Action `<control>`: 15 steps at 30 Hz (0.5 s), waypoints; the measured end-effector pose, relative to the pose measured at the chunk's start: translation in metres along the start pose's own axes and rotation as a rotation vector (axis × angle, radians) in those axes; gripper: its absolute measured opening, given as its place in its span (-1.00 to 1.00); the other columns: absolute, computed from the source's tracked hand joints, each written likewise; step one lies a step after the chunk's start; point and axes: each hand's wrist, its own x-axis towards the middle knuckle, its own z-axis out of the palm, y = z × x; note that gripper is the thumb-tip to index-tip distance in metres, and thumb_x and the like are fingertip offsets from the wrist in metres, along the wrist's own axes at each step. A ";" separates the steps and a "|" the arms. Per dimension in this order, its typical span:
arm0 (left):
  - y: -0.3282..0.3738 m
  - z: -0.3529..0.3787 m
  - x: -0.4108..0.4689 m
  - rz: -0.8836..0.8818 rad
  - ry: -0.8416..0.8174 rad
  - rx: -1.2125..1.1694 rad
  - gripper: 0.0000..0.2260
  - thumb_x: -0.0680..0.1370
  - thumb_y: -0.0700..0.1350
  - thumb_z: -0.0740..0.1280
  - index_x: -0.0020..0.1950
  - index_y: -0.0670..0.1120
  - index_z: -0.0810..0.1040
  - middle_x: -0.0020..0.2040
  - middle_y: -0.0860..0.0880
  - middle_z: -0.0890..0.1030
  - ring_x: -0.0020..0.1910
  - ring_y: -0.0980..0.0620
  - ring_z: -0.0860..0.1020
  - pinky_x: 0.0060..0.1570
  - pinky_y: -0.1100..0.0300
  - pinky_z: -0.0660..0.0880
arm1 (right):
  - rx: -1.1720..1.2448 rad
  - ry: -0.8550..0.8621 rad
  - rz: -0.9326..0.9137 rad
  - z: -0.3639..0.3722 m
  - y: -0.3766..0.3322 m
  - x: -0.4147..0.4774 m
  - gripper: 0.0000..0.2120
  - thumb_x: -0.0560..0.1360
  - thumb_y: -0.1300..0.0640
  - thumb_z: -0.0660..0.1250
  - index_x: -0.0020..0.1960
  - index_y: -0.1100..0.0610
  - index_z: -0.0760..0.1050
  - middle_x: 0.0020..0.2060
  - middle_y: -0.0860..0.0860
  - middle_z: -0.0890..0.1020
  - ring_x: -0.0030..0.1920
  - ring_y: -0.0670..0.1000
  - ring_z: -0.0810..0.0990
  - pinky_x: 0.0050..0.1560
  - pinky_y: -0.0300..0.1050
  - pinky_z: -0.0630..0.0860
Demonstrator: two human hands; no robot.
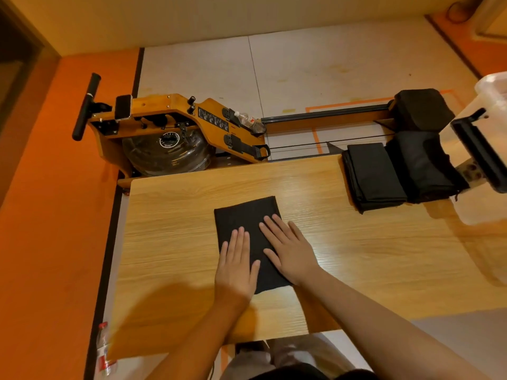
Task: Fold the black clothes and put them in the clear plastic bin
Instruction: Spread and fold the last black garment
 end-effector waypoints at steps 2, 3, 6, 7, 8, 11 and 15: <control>-0.006 0.004 -0.006 0.027 -0.017 0.011 -0.43 0.65 0.13 -0.09 0.57 -0.16 0.11 0.58 -0.11 0.11 0.57 -0.03 0.03 0.49 0.01 -0.03 | 0.036 -0.020 0.074 0.004 0.005 -0.008 -0.44 0.65 -0.17 -0.14 0.55 0.06 0.14 0.54 0.01 0.20 0.55 0.01 0.07 0.47 0.06 0.04; -0.007 0.006 -0.006 0.038 -0.012 0.018 -0.43 0.64 0.13 -0.06 0.57 -0.16 0.10 0.58 -0.10 0.11 0.57 -0.02 0.01 0.50 0.01 -0.05 | 0.062 -0.028 0.106 0.004 0.005 -0.011 -0.43 0.65 -0.19 -0.19 0.56 0.05 0.11 0.54 0.01 0.16 0.55 0.01 0.06 0.48 0.06 0.01; -0.006 0.002 -0.003 0.020 -0.009 0.063 -0.42 0.62 0.13 -0.03 0.56 -0.16 0.12 0.56 -0.12 0.17 0.55 -0.01 0.03 0.48 0.05 -0.08 | 0.062 -0.003 0.147 0.000 0.003 -0.012 -0.42 0.65 -0.18 -0.20 0.55 0.09 0.12 0.54 0.04 0.17 0.54 0.05 0.10 0.47 0.05 0.00; -0.007 0.000 -0.003 0.020 0.003 0.063 -0.41 0.61 0.13 -0.02 0.56 -0.16 0.11 0.56 -0.12 0.17 0.55 -0.01 0.02 0.47 0.05 -0.08 | 0.055 0.017 0.141 -0.003 0.002 -0.011 -0.43 0.65 -0.17 -0.16 0.55 0.10 0.13 0.53 0.05 0.19 0.54 0.06 0.10 0.47 0.05 0.00; -0.010 -0.003 -0.003 0.035 0.008 0.060 -0.40 0.60 0.14 -0.01 0.56 -0.16 0.09 0.57 -0.12 0.14 0.55 -0.01 0.01 0.47 0.04 -0.06 | 0.053 0.038 0.115 -0.005 0.000 -0.012 -0.43 0.64 -0.15 -0.11 0.55 0.11 0.14 0.54 0.05 0.18 0.54 0.06 0.08 0.48 0.06 -0.01; -0.017 -0.006 -0.014 0.151 0.015 0.047 -0.37 0.62 0.19 -0.01 0.58 -0.15 0.04 0.58 -0.09 0.04 0.57 0.01 -0.06 0.47 0.03 -0.05 | 0.031 0.054 -0.076 -0.005 -0.011 -0.021 -0.43 0.62 -0.13 -0.02 0.55 0.13 0.14 0.54 0.04 0.16 0.55 0.03 0.05 0.49 0.06 -0.02; -0.019 0.007 -0.039 0.231 -0.070 0.095 -0.38 0.64 0.22 -0.15 0.57 -0.15 0.04 0.58 -0.12 0.09 0.56 -0.02 -0.02 0.46 0.03 -0.01 | 0.061 -0.010 -0.103 0.010 -0.023 -0.047 -0.39 0.62 -0.18 -0.02 0.55 0.15 0.13 0.54 0.07 0.19 0.55 0.01 0.03 0.49 0.03 0.00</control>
